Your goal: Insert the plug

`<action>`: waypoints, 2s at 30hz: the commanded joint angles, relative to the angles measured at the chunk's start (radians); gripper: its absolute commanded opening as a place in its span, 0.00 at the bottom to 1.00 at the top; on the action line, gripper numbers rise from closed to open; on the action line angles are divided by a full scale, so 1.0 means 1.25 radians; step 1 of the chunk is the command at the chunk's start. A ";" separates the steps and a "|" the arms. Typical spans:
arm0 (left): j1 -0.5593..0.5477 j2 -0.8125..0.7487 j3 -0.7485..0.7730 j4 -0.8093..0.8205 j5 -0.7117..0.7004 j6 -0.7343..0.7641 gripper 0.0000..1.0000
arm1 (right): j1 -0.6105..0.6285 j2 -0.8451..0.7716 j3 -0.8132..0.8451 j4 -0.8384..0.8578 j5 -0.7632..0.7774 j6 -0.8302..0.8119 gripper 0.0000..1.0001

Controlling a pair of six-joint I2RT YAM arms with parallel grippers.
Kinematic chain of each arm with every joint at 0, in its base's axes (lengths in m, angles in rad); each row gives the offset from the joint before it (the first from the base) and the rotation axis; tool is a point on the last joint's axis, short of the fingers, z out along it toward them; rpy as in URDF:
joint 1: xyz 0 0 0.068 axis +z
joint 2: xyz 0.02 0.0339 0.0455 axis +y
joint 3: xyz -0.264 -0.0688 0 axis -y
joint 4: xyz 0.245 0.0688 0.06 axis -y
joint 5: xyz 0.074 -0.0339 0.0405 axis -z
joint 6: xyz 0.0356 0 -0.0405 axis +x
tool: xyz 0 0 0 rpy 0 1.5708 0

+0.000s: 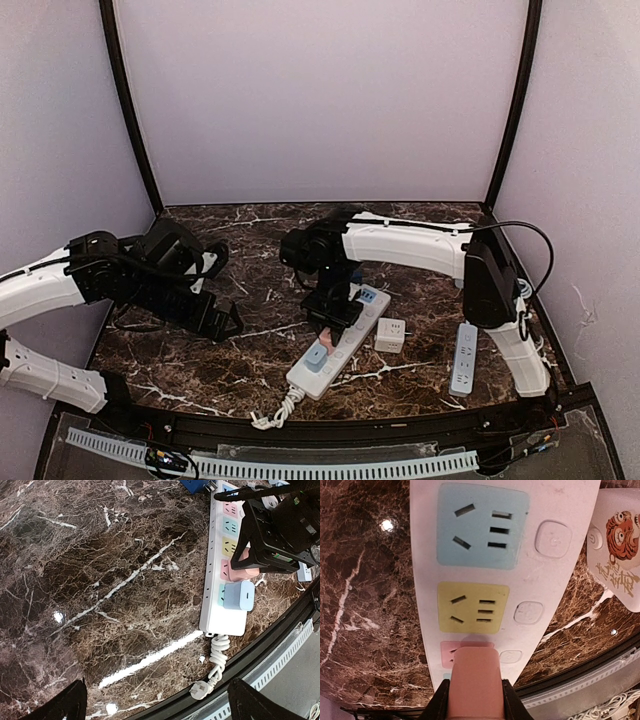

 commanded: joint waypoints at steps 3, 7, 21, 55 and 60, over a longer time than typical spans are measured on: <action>0.004 -0.022 -0.012 -0.016 0.006 0.017 0.99 | 0.024 0.048 -0.022 -0.005 0.000 0.007 0.00; 0.004 -0.033 -0.013 -0.022 0.005 0.023 0.99 | 0.024 0.044 -0.027 -0.004 0.007 0.014 0.00; 0.003 -0.053 -0.023 -0.023 0.008 0.037 0.99 | 0.053 0.063 -0.024 -0.005 0.038 0.022 0.00; 0.004 -0.105 -0.055 -0.040 0.013 0.017 0.99 | 0.080 0.015 -0.297 0.220 0.063 0.026 0.00; 0.003 -0.111 -0.058 -0.045 0.009 0.011 0.99 | 0.083 0.020 -0.315 0.238 0.081 0.021 0.00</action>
